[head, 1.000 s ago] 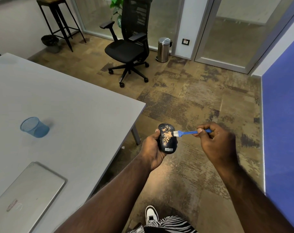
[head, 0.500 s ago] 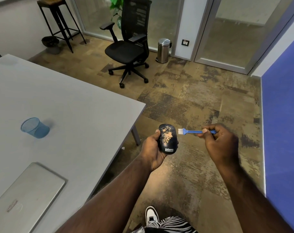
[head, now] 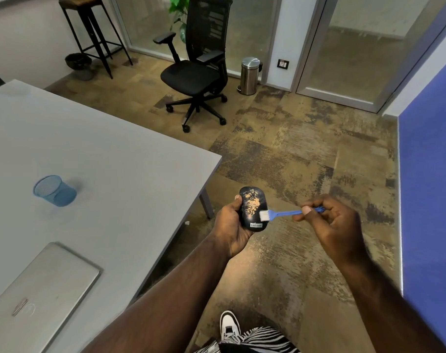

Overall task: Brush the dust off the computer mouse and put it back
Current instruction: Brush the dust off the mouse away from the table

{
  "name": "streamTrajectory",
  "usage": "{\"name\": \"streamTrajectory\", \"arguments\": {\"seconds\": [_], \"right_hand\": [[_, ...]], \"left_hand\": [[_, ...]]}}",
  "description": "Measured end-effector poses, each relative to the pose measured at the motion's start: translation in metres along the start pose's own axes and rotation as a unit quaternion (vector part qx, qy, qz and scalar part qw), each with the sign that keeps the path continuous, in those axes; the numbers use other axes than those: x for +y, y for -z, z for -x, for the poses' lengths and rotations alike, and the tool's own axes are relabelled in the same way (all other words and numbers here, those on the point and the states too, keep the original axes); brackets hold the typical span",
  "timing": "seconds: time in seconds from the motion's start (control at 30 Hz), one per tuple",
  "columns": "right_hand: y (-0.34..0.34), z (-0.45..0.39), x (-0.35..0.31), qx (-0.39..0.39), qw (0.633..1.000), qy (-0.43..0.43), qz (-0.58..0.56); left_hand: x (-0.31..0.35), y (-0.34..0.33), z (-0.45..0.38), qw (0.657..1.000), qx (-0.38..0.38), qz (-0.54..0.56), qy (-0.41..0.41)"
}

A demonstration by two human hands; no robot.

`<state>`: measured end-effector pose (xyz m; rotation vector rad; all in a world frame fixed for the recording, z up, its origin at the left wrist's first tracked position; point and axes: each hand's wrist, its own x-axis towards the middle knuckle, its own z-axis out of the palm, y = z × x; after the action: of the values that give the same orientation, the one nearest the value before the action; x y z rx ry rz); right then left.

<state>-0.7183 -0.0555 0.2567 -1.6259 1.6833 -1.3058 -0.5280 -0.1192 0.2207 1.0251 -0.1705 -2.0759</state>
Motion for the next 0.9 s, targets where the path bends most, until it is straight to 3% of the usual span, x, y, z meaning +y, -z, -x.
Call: {"name": "streamTrajectory", "arguments": {"seconds": [0.13,0.27,0.4,0.6,0.8,0.9], "right_hand": [[-0.006,0.014,-0.008,-0.075,0.995,0.063,0.038],[-0.006,0.017,-0.003,0.011,0.992,0.037,0.117],[0.002,0.013,0.001,0.092,0.988,0.017,0.119],[-0.007,0.023,-0.010,-0.019,0.992,0.096,0.082],[-0.002,0.013,-0.001,0.100,0.982,0.053,0.154],[0.003,0.011,-0.002,0.093,0.985,0.064,0.129]], "left_hand": [[0.000,-0.004,0.000,1.000,0.004,-0.019,0.005],[-0.002,-0.008,0.000,1.000,0.002,0.000,0.001],[-0.001,-0.004,-0.002,1.000,-0.003,0.018,0.007],[-0.004,-0.007,-0.003,1.000,0.002,-0.001,0.003],[0.000,-0.008,-0.002,1.000,0.005,0.009,-0.002],[0.000,-0.006,0.000,1.000,0.004,0.007,-0.003]]}}
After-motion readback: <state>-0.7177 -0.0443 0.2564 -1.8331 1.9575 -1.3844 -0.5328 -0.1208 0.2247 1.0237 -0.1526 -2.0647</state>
